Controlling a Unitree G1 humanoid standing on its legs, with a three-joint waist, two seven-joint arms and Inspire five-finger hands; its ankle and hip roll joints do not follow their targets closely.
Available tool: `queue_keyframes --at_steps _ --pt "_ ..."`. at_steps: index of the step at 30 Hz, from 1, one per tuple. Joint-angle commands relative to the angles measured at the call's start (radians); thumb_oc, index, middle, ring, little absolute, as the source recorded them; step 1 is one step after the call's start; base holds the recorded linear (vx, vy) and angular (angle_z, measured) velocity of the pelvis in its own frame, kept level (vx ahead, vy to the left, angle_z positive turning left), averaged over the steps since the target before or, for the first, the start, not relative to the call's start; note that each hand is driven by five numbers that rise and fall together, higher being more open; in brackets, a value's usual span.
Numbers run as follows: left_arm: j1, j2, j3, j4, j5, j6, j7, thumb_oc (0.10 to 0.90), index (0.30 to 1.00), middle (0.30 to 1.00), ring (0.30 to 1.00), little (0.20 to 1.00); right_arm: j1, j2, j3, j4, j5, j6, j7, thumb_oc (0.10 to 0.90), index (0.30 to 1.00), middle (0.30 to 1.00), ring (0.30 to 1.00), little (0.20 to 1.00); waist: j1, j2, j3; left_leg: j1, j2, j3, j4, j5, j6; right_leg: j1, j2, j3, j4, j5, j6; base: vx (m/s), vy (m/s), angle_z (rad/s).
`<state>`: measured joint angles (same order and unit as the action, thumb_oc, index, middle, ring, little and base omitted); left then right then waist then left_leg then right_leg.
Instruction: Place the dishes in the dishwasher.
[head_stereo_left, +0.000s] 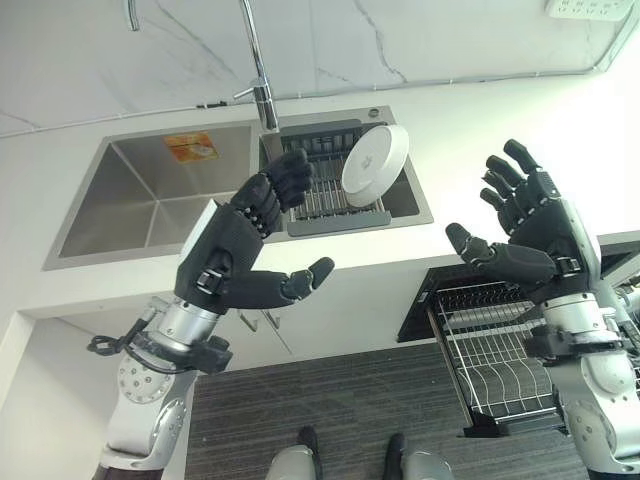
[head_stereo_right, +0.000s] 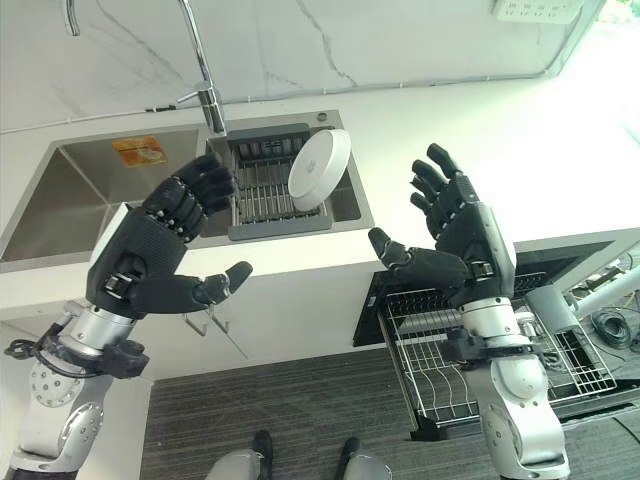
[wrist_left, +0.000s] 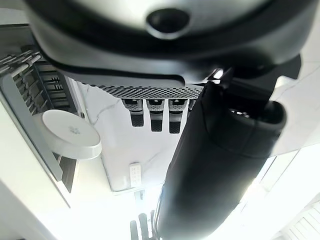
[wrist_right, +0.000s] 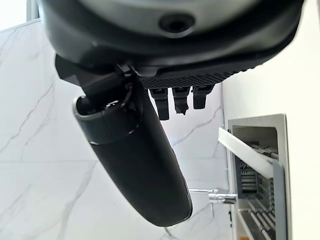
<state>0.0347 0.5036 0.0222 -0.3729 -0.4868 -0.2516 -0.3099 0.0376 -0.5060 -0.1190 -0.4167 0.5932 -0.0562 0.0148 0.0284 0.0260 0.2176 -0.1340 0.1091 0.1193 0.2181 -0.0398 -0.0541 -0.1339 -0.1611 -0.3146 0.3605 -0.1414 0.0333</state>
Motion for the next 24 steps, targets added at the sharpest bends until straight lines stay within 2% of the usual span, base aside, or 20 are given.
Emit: queue_keyframes --at_steps 1,3,5,8,11,13,14,15,16,18,20,21,24 --pt "-0.036 -0.001 0.031 -0.103 -0.034 -0.087 0.032 0.800 0.900 0.900 0.900 0.900 -0.104 -0.007 -0.024 -0.064 0.047 -0.081 0.005 0.800 0.900 0.900 0.900 0.900 -0.014 -0.010 -0.073 0.053 0.016 0.036 0.082 -0.190 -0.006 0.021 0.012 0.027 -0.060 -0.058 0.063 0.06 0.009 0.13" --pt "-0.024 -0.018 0.036 -0.101 -0.038 -0.098 0.005 0.800 0.900 0.900 0.900 0.900 -0.086 -0.012 -0.048 -0.049 0.055 -0.092 0.019 0.800 0.900 0.900 0.900 0.900 0.001 -0.022 -0.049 0.034 -0.020 0.051 0.082 -0.146 -0.007 0.031 0.007 0.037 -0.060 -0.044 0.058 0.10 0.143 0.08" --pt "-0.018 -0.018 0.032 -0.098 -0.050 -0.114 -0.016 0.800 0.900 0.900 0.900 0.900 -0.075 -0.004 -0.046 -0.041 0.038 -0.112 -0.003 0.800 0.900 0.900 0.900 0.900 0.002 -0.010 -0.038 -0.005 0.008 0.063 0.082 -0.127 -0.016 0.041 0.007 0.021 -0.060 -0.050 0.064 0.10 0.231 0.31" --pt "-0.041 0.000 0.018 -0.086 0.029 -0.139 0.019 0.800 0.900 0.900 0.900 0.900 -0.063 0.008 -0.049 -0.042 0.047 -0.131 -0.017 0.800 0.900 0.900 0.900 0.900 -0.008 -0.016 -0.041 0.002 -0.015 0.031 0.082 -0.165 0.009 0.049 -0.013 0.023 -0.060 -0.035 0.091 0.09 0.276 0.37" --pt "-0.066 0.016 0.029 -0.084 0.022 -0.134 -0.005 0.800 0.900 0.900 0.900 0.900 -0.035 0.048 -0.061 -0.052 0.035 -0.144 -0.019 0.800 0.900 0.900 0.900 0.900 -0.010 -0.029 -0.045 0.022 -0.030 0.035 0.082 -0.188 0.029 0.065 -0.044 -0.008 -0.060 -0.010 0.118 0.13 0.292 0.12" --pt "-0.104 0.038 0.027 -0.091 -0.008 -0.124 -0.042 0.800 0.900 0.900 0.900 0.900 -0.057 0.068 -0.055 -0.046 0.025 -0.147 -0.059 0.800 0.900 0.900 0.900 0.900 0.000 -0.030 -0.026 0.036 -0.047 0.013 0.082 -0.205 0.057 0.117 -0.045 -0.040 -0.060 0.032 0.116 0.18 0.368 0.20" --pt "-0.121 0.041 0.019 -0.093 -0.008 -0.139 -0.064 0.800 0.900 0.900 0.900 0.900 -0.063 0.078 -0.052 -0.037 0.022 -0.155 -0.076 0.800 0.900 0.900 0.900 0.900 -0.002 -0.017 -0.016 0.036 -0.053 -0.011 0.082 -0.207 0.079 0.140 -0.023 -0.047 -0.038 0.112 0.115 0.09 0.252 0.23" --pt "-0.134 0.040 0.012 -0.092 0.004 -0.144 -0.067 0.800 0.900 0.900 0.900 0.900 -0.067 0.082 -0.044 -0.029 0.015 -0.164 -0.084 0.800 0.900 0.900 0.900 0.900 -0.008 -0.013 -0.008 0.031 -0.057 -0.024 0.082 -0.202 0.088 0.109 -0.016 -0.026 0.030 0.129 0.109 0.08 0.162 0.20" --pt "-0.149 0.041 0.003 -0.086 0.021 -0.144 -0.058 0.800 0.900 0.900 0.900 0.900 -0.074 0.085 -0.037 -0.015 0.011 -0.175 -0.086 0.800 0.900 0.900 0.900 0.900 -0.013 -0.016 -0.002 0.031 -0.059 -0.026 0.082 -0.202 0.090 0.100 -0.004 -0.002 0.017 0.124 0.105 0.03 0.014 0.13" --pt "-0.171 0.052 -0.010 -0.079 0.038 -0.136 -0.030 0.800 0.900 0.900 0.900 0.900 -0.082 0.089 -0.029 0.001 0.015 -0.188 -0.081 0.800 0.900 0.900 0.900 0.900 -0.016 -0.024 0.001 0.028 -0.059 -0.026 0.082 -0.198 0.083 0.106 0.004 -0.001 -0.060 0.122 0.100 0.04 -0.094 0.08" --pt "-0.187 0.068 -0.013 -0.069 0.033 -0.131 -0.001 0.800 0.900 0.900 0.900 0.900 -0.086 0.085 -0.028 0.007 0.021 -0.199 -0.071 0.800 0.900 0.900 0.900 0.900 -0.019 -0.046 0.006 0.033 -0.064 -0.002 0.082 -0.203 0.073 0.048 -0.046 0.013 -0.060 0.083 0.108 0.04 -0.187 -0.10" --pt "-0.189 0.072 -0.012 -0.070 0.036 -0.125 0.018 0.800 0.900 0.900 0.900 0.900 -0.091 0.082 -0.028 0.006 0.029 -0.198 -0.066 0.800 0.900 0.900 0.900 0.900 -0.026 -0.056 0.008 0.045 -0.064 0.015 0.082 -0.218 0.070 -0.004 -0.081 0.029 -0.060 0.121 0.127 0.09 -0.187 -0.25" --pt "-0.168 0.055 -0.002 -0.081 0.050 -0.105 0.026 0.800 0.900 0.900 0.900 0.900 -0.096 0.075 -0.044 -0.001 0.049 -0.169 -0.063 0.800 0.900 0.900 0.900 0.900 -0.027 -0.060 -0.007 0.054 -0.051 0.034 0.082 -0.230 0.070 -0.011 -0.073 0.053 -0.060 0.066 0.136 0.12 -0.184 -0.18"
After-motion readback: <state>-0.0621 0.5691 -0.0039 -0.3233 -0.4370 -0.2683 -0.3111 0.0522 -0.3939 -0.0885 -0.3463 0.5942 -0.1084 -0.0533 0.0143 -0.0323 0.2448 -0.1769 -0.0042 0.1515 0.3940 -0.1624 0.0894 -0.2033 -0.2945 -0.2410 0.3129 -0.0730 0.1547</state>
